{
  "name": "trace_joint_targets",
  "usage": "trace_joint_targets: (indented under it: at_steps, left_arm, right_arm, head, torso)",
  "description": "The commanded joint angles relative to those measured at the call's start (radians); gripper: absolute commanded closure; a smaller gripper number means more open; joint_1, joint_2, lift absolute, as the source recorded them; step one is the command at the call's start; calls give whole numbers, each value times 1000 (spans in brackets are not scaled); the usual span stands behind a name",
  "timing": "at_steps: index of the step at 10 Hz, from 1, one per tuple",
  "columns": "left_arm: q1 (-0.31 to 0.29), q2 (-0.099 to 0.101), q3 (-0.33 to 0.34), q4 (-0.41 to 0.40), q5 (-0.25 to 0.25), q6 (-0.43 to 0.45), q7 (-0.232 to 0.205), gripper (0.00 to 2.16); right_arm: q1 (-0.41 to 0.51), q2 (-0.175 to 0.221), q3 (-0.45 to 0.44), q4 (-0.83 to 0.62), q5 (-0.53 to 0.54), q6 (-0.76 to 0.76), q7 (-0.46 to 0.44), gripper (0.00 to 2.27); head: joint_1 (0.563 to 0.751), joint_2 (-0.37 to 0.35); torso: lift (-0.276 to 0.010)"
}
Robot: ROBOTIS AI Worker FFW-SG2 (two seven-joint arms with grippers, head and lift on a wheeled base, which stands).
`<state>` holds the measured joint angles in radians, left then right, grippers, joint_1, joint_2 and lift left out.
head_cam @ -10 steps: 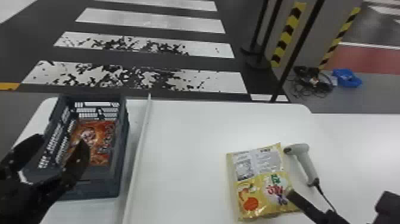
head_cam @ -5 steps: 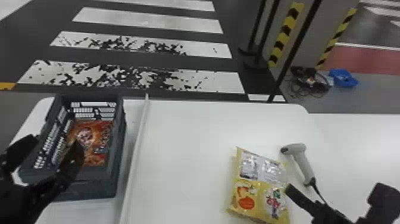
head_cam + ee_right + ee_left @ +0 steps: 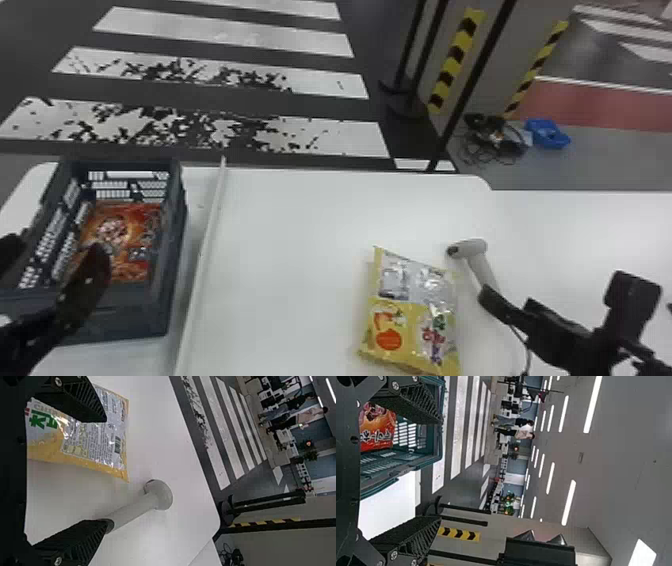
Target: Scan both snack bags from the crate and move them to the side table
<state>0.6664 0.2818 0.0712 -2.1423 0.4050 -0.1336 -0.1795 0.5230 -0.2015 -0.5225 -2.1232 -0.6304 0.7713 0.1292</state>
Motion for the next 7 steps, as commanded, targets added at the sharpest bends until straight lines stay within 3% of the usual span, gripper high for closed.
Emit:
trace_joint_targets:
  at_steps: [1, 2, 3, 7]
  left_arm:
    - [4, -3, -1, 10, -3, -2, 0, 144]
    - [4, -6, -10, 21, -18, -8, 5, 144]
    - [2, -7, -14, 36, -23, -20, 6, 144]
    - [-41, -7, -24, 114, -28, -36, 8, 144]
  right_arm:
    - [-44, -47, 12, 100, 44, -51, 41, 974]
    - [-64, -73, 27, 149, 51, -51, 64, 1946]
    - [-78, -76, 39, 178, 58, -51, 102, 2189]
    - [-136, -84, 139, 278, 158, -69, 142, 2240]
  head:
    - [695, -245]
    - [695, -259]
    - [695, -267]
    - [695, -235]
  torso:
    - [-95]
    - [-95]
    - [-95]
    - [-95]
